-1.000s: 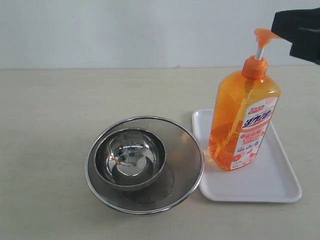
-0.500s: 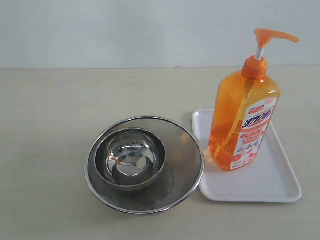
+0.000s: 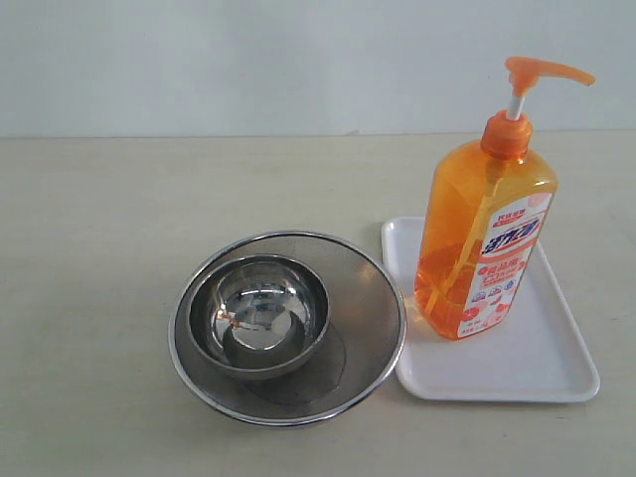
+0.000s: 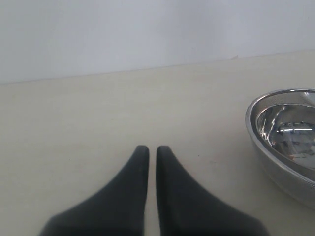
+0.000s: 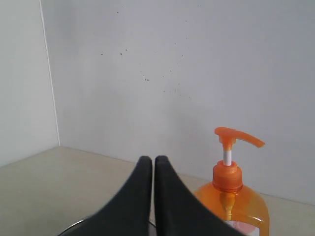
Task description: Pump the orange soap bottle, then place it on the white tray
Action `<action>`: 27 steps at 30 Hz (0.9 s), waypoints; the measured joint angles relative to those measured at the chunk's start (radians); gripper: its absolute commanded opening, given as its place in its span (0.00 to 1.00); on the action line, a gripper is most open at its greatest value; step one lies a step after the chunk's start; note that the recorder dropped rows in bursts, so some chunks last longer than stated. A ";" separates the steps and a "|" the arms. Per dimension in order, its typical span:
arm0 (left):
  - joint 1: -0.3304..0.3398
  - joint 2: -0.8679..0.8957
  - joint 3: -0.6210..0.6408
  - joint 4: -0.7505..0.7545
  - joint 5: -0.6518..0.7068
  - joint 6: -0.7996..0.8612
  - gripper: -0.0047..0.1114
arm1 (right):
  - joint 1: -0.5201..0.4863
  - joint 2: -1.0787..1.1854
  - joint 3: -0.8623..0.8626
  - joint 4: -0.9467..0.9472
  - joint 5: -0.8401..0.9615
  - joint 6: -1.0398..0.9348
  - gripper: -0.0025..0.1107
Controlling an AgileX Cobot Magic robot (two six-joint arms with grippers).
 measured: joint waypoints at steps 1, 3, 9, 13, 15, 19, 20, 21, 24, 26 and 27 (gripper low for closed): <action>0.000 0.000 0.000 0.000 0.000 0.000 0.08 | 0.000 0.000 0.001 0.000 0.003 -0.003 0.02; 0.000 0.000 0.000 0.000 0.000 0.000 0.08 | 0.000 0.000 0.001 -0.004 0.011 -0.005 0.02; 0.000 0.000 0.000 0.000 0.000 0.000 0.08 | 0.000 0.000 0.001 -0.025 0.033 0.020 0.02; 0.000 0.000 0.000 0.000 0.000 0.000 0.08 | 0.000 0.000 0.001 -0.118 0.037 0.146 0.02; 0.000 0.000 0.000 0.000 0.000 0.000 0.08 | 0.000 0.000 0.001 -0.127 0.050 0.173 0.02; 0.000 0.000 0.000 0.000 0.000 0.000 0.08 | 0.000 0.000 0.001 0.005 0.090 0.077 0.02; 0.000 0.000 0.000 0.000 0.000 0.000 0.08 | 0.000 0.000 0.001 0.158 0.113 -0.085 0.02; 0.000 0.000 0.000 0.000 0.000 0.000 0.08 | 0.000 0.000 0.001 0.330 0.131 -0.255 0.02; 0.000 0.000 0.000 0.000 0.000 0.000 0.08 | 0.000 0.000 0.001 0.775 0.157 -0.720 0.02; 0.000 0.000 0.000 0.000 0.000 0.000 0.08 | 0.000 0.000 0.001 1.037 0.190 -0.982 0.02; 0.000 0.000 0.000 0.000 0.000 0.000 0.08 | 0.000 0.000 0.001 1.087 0.201 -1.041 0.02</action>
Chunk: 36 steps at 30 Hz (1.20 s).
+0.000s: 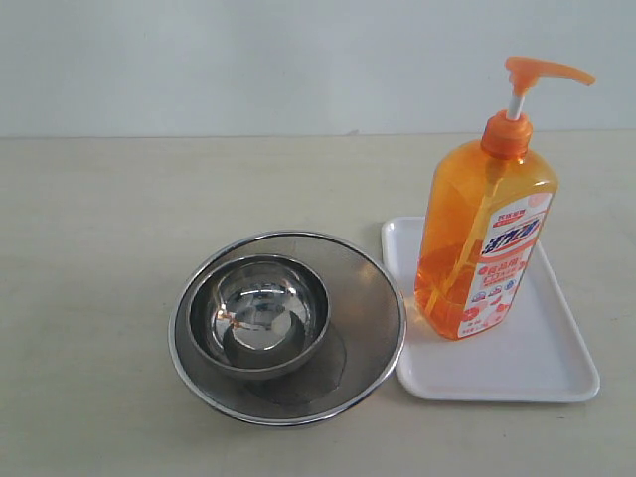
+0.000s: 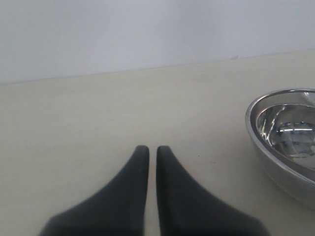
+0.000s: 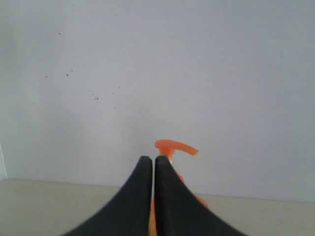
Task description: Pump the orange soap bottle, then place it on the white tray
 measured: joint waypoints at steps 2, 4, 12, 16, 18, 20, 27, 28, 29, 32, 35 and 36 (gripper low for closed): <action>0.000 0.000 0.000 0.000 0.000 0.000 0.08 | 0.000 0.000 0.000 0.199 0.071 -0.226 0.02; 0.000 0.000 0.000 0.000 0.000 0.000 0.08 | 0.000 0.000 0.000 0.303 0.129 -0.335 0.02; 0.000 0.000 0.000 0.000 0.000 0.000 0.08 | 0.000 0.000 0.000 0.427 0.211 -0.447 0.02; 0.000 0.000 0.000 0.000 0.000 0.000 0.08 | 0.000 0.000 0.000 0.427 0.215 -0.450 0.02; 0.000 0.000 0.000 0.000 0.000 0.000 0.08 | -0.002 0.000 0.000 0.429 0.217 -0.451 0.02; 0.000 0.000 0.000 0.000 0.000 0.000 0.08 | -0.019 0.000 0.000 0.429 0.219 -0.453 0.02; 0.000 0.000 0.000 0.000 0.000 0.000 0.08 | -0.107 -0.037 0.000 0.499 0.252 -0.453 0.02; 0.000 0.000 0.000 0.000 0.000 0.000 0.08 | -0.109 -0.043 0.000 0.503 0.266 -0.456 0.02; 0.000 0.000 0.000 0.000 0.000 0.000 0.08 | -0.112 -0.047 0.000 0.507 0.288 -0.462 0.02; 0.000 0.000 0.000 0.000 0.000 0.000 0.08 | -0.112 -0.052 0.000 0.509 0.316 -0.479 0.02; 0.000 0.000 0.000 0.000 0.000 0.000 0.08 | -0.112 -0.052 0.000 0.509 0.323 -0.487 0.02; 0.000 0.000 0.000 0.000 0.000 0.000 0.08 | -0.112 -0.052 0.000 0.511 0.323 -0.487 0.02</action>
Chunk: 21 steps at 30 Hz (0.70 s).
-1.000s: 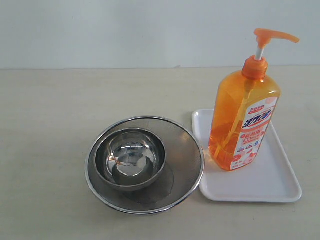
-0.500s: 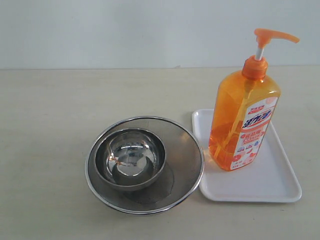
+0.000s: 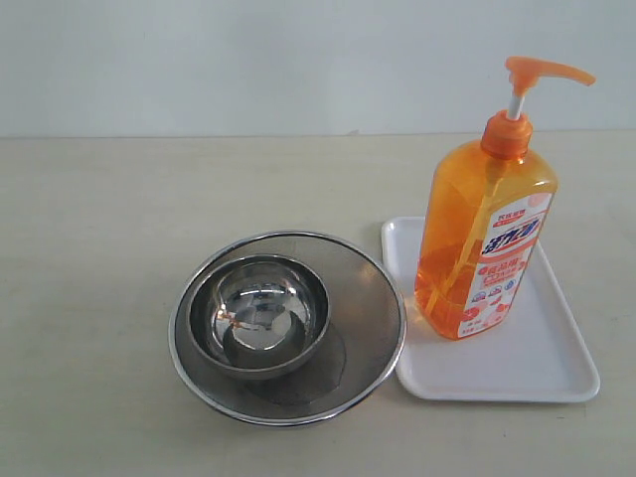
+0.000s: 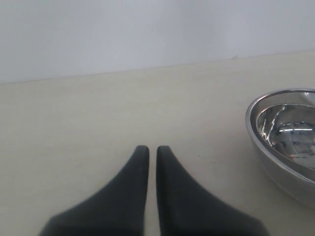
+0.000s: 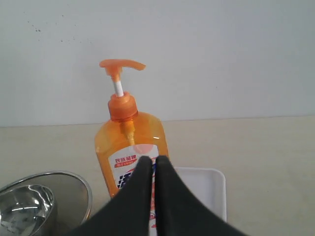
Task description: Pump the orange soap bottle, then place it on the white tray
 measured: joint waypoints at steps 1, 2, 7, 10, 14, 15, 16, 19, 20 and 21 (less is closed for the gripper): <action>0.000 0.000 0.000 0.000 0.000 0.000 0.08 | 0.000 0.000 0.000 0.008 0.000 0.000 0.02; 0.000 0.000 0.000 0.000 0.000 0.000 0.08 | 0.000 0.000 0.000 0.020 -0.004 0.000 0.02; 0.000 0.000 0.000 0.000 0.000 0.000 0.08 | 0.000 0.000 0.000 0.169 -0.073 0.000 0.02; 0.000 0.000 0.000 0.000 0.000 0.000 0.08 | 0.000 0.000 0.000 0.230 -0.095 -0.010 0.02; 0.000 0.000 0.000 0.000 0.000 0.000 0.08 | 0.000 0.000 0.000 0.252 -0.106 -0.090 0.02; 0.000 0.000 0.000 0.000 0.000 0.000 0.08 | 0.000 0.000 0.000 0.252 -0.106 -0.118 0.02; 0.000 0.000 0.000 0.000 0.000 0.000 0.08 | 0.000 0.000 0.000 0.252 -0.106 -0.161 0.02; 0.000 0.000 0.000 0.000 0.000 0.000 0.08 | 0.000 0.000 0.000 0.252 -0.106 -0.262 0.02; 0.000 0.000 0.000 0.000 0.000 0.000 0.08 | 0.000 0.000 0.000 0.254 -0.106 -0.276 0.02; 0.000 0.000 0.000 0.000 0.000 0.000 0.08 | 0.000 0.000 0.000 0.254 -0.111 -0.283 0.02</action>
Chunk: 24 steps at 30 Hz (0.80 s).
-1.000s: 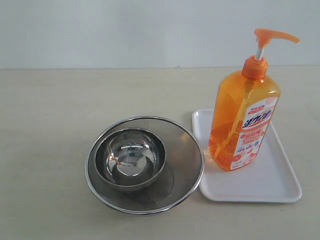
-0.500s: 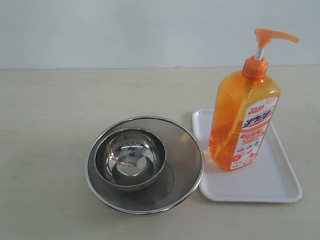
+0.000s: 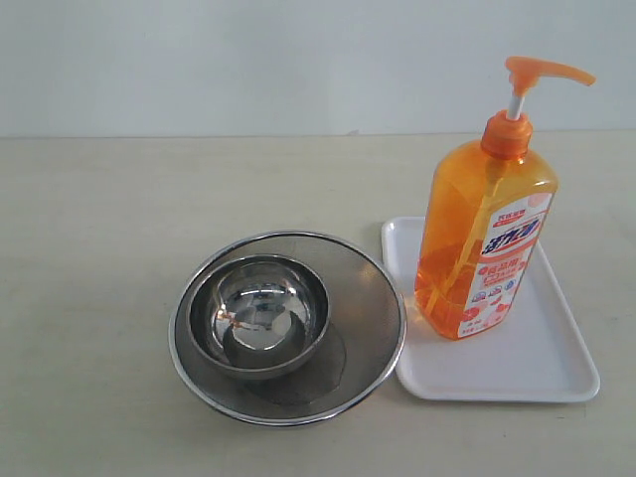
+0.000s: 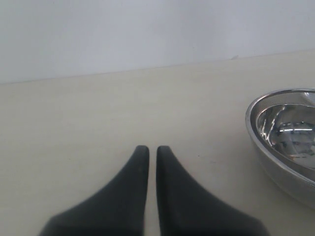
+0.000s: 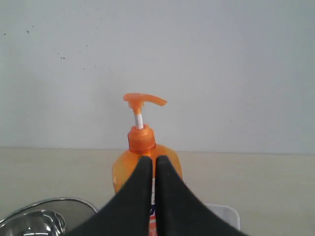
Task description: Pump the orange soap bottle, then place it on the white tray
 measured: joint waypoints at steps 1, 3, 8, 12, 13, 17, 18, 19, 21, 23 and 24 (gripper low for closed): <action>0.000 0.000 0.000 0.000 0.000 0.000 0.08 | 0.000 0.000 0.000 0.005 -0.002 0.000 0.02; 0.000 0.000 0.000 0.000 0.000 0.000 0.08 | 0.000 0.000 0.000 0.026 -0.014 0.020 0.02; 0.000 0.000 0.000 0.000 0.000 0.000 0.08 | 0.000 0.000 0.000 0.083 -0.062 0.080 0.02; 0.000 0.000 0.000 0.000 0.000 0.000 0.08 | 0.000 0.000 -0.003 0.103 -0.172 0.094 0.02; 0.000 0.000 0.000 0.000 0.000 0.000 0.08 | 0.000 0.000 -0.010 0.106 -0.189 0.094 0.02; 0.000 0.000 0.000 0.000 0.000 0.000 0.08 | 0.000 0.051 -0.106 0.108 -0.197 0.081 0.02; 0.000 0.000 0.000 0.000 0.000 0.000 0.08 | 0.000 0.075 -0.141 0.108 -0.180 0.061 0.02; 0.000 0.000 0.000 0.000 0.000 0.000 0.08 | 0.000 0.097 -0.170 0.108 -0.164 0.043 0.02; 0.000 0.000 0.000 0.000 0.000 0.000 0.08 | 0.000 0.166 -0.249 0.110 -0.110 0.012 0.02; 0.000 0.000 0.000 0.000 0.000 0.000 0.08 | 0.000 0.226 -0.292 0.112 -0.070 -0.002 0.02; 0.000 0.000 0.000 0.000 0.000 0.000 0.08 | 0.000 0.258 -0.307 0.115 -0.061 -0.004 0.03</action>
